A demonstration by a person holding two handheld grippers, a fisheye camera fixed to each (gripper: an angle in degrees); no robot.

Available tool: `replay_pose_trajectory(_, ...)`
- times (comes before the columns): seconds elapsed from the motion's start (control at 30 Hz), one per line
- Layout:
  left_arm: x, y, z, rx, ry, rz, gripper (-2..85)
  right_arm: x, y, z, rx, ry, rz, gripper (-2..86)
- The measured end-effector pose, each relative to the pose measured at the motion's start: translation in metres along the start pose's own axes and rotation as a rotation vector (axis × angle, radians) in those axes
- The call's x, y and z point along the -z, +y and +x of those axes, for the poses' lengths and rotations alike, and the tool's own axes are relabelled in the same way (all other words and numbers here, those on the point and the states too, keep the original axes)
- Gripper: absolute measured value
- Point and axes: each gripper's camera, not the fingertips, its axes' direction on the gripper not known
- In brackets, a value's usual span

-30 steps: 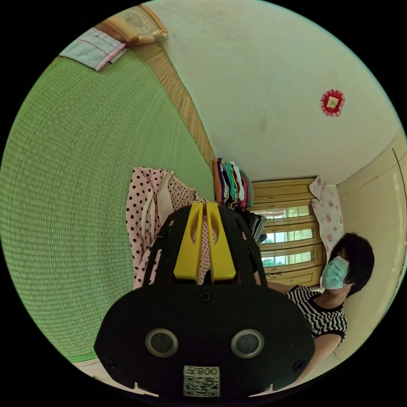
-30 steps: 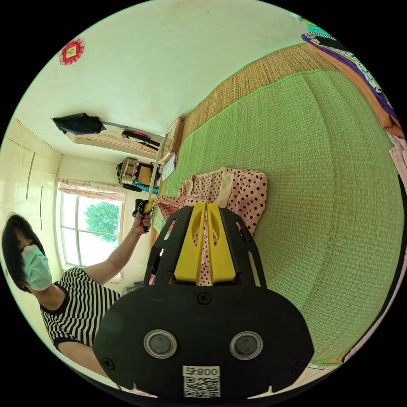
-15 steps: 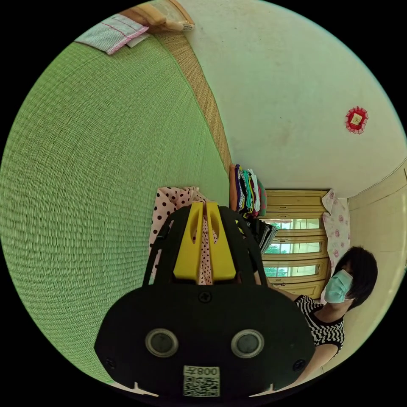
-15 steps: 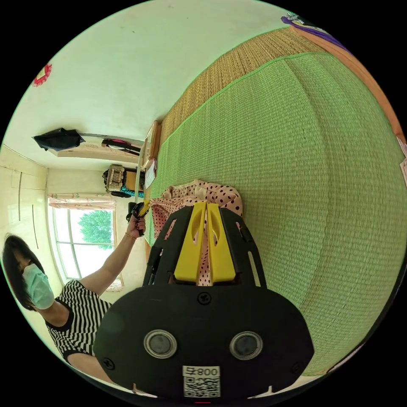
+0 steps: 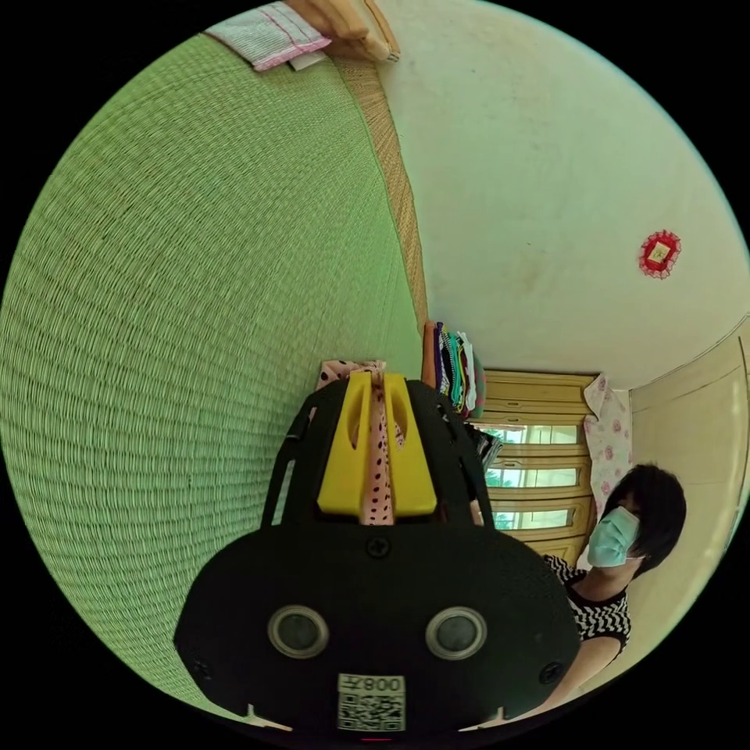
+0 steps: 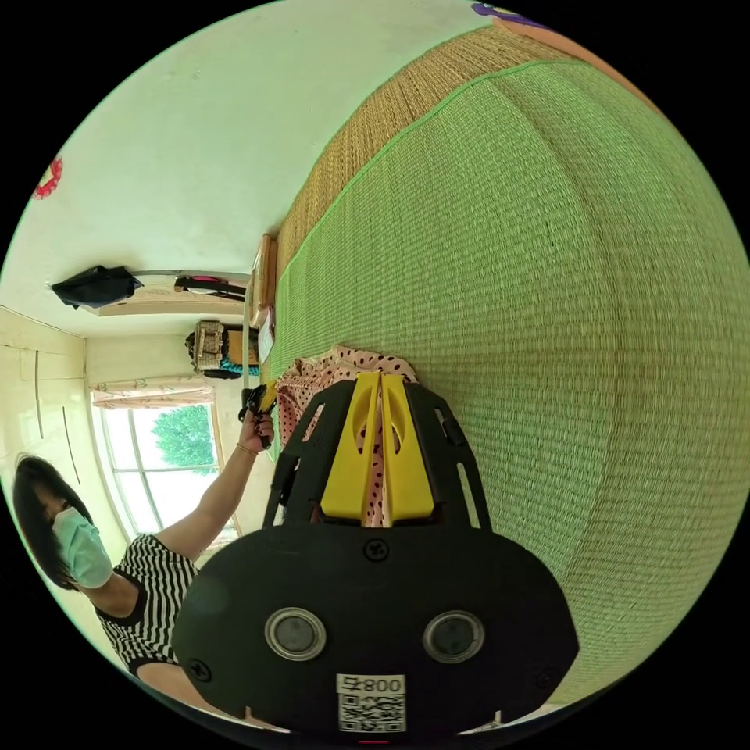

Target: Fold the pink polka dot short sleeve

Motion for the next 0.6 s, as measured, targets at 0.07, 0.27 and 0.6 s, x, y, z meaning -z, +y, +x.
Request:
replay_pose_trajectory(0.07,-0.005,-0.002,0.001,0.004,0.021,0.02,4.1,0.001,0.002,-0.002,-0.002,-0.02,0.023,0.9)
replay_pose_trajectory(0.27,-0.02,-0.004,0.025,-0.019,0.078,0.063,6.4,0.014,0.018,-0.022,0.023,-0.051,0.109,2.6)
replay_pose_trajectory(0.6,-0.08,0.04,0.134,-0.233,-0.091,0.034,7.1,-0.026,0.079,-0.132,0.253,0.223,0.064,6.9)
